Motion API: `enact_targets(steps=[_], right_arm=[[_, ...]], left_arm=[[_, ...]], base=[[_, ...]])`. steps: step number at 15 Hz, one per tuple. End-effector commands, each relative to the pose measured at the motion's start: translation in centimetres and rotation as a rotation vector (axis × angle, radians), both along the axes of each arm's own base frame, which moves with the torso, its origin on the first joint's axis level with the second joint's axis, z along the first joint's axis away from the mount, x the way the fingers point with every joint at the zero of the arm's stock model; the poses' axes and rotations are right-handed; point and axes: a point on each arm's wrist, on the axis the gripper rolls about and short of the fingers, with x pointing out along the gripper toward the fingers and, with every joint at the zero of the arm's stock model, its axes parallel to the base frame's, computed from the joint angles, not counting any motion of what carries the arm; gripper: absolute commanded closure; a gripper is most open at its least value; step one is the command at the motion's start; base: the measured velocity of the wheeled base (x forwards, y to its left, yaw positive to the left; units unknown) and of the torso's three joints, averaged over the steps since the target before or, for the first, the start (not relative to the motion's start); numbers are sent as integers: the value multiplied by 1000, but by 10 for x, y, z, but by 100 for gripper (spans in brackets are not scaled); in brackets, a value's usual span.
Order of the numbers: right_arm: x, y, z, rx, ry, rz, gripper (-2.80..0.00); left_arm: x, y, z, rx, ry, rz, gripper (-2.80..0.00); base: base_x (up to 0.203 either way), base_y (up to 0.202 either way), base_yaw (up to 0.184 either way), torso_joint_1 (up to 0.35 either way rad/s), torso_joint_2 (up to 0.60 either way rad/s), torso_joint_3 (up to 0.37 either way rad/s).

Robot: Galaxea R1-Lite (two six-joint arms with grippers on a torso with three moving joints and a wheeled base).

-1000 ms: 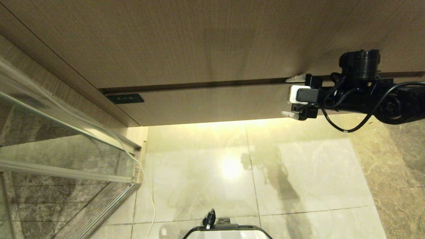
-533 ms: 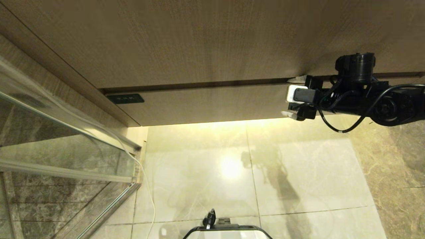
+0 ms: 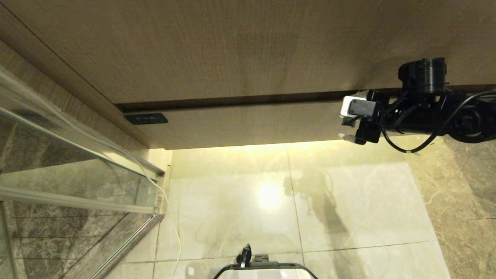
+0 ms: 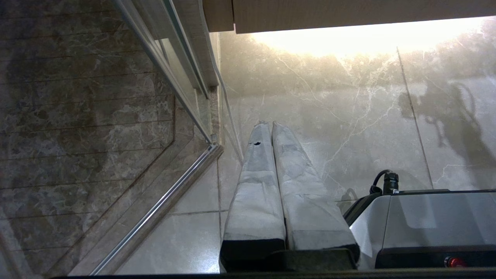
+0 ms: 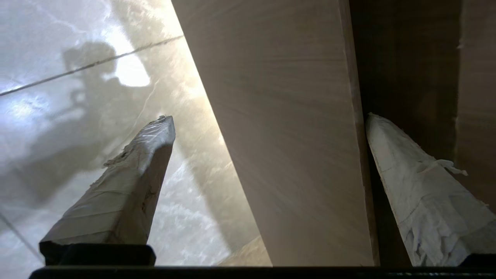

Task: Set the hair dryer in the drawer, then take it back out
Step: Pull open the drawer

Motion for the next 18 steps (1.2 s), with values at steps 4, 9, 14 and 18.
enact_targets(steps=[4,9,14,18], right_arm=[[-8,-2,1,21,18,-45,-280],[-25,-8,0,8,61,-99,-280],[-44,-13,2,18,123,-152,-280],[-74,-26,2,32,180,-186,-280]], left_arm=[[0,0,0,-1,0,0,0],[0,0,0,-1,0,0,0],[0,0,0,0,1,0,0],[0,0,0,-1,0,0,0]], base=[[0,0,0,0,0,0],[0,0,0,0,0,0],[0,0,0,0,0,0],[0,0,0,0,0,0]])
